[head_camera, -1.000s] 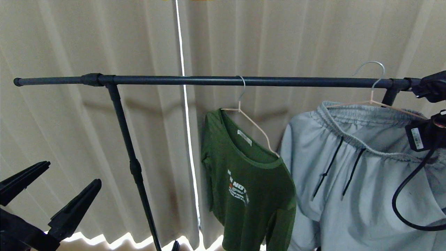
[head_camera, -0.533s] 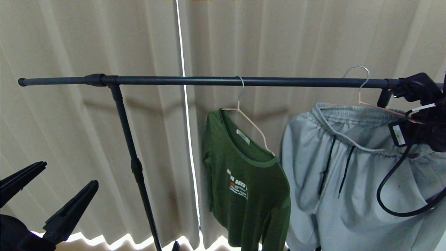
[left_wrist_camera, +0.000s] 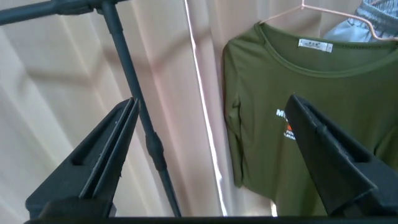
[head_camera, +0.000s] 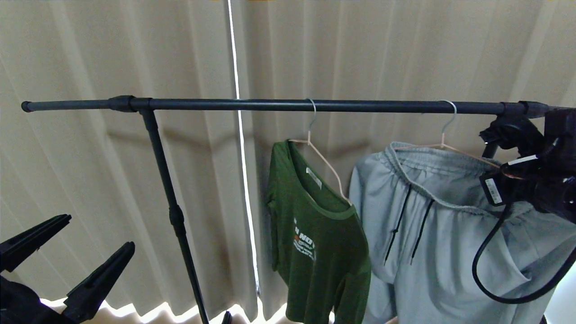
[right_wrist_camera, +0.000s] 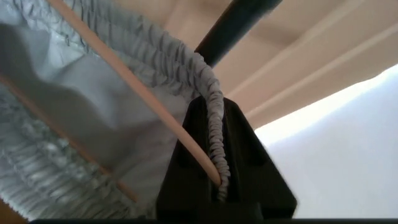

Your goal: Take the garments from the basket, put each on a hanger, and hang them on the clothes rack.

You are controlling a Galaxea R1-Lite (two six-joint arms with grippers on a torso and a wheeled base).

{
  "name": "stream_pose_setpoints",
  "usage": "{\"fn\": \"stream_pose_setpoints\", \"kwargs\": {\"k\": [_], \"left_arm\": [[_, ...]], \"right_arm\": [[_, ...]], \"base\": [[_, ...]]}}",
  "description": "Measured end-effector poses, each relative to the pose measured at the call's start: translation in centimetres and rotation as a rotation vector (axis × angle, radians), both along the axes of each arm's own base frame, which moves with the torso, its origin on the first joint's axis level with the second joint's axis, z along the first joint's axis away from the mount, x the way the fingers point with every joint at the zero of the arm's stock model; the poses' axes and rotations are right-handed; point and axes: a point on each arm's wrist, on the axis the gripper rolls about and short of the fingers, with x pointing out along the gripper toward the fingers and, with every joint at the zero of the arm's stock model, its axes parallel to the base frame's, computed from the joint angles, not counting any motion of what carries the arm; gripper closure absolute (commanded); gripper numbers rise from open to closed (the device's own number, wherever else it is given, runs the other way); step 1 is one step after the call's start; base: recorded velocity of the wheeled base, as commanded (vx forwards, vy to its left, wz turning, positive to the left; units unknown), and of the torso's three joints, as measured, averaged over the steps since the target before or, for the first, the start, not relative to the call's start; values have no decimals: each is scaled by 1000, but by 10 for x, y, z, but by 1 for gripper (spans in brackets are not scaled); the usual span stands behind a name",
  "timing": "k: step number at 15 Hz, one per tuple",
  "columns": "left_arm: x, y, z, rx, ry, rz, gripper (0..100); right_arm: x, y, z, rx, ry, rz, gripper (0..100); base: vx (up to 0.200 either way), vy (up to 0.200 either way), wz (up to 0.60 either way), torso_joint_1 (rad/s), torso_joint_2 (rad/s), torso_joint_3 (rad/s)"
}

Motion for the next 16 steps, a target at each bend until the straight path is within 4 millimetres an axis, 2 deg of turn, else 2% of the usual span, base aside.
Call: {"fn": "stream_pose_setpoints", "kwargs": {"k": [3,6,10,13,16], "left_arm": [[1,1,-1,6,17,22,0],[1,8,-2,5,18,91,0],[-1,22,-2,26,3,257,0],[-18,33,-5,19,-42,363,0],[-49,38,-20,28,-14,441,0]], "right_arm": [[-26,8,-7,83,-78,132,0],[-56,11,-8,211,-216,420,0],[-85,7,-10,334,-337,506,0],[-119,0,-16,341,-378,510,0],[-169,-13,-37,328,-332,492,0]], "base": [[0,0,0,0,0,0],[0,0,0,0,0,0],[0,0,0,0,0,0],[0,0,0,0,0,0],[0,0,0,0,0,0]]}}
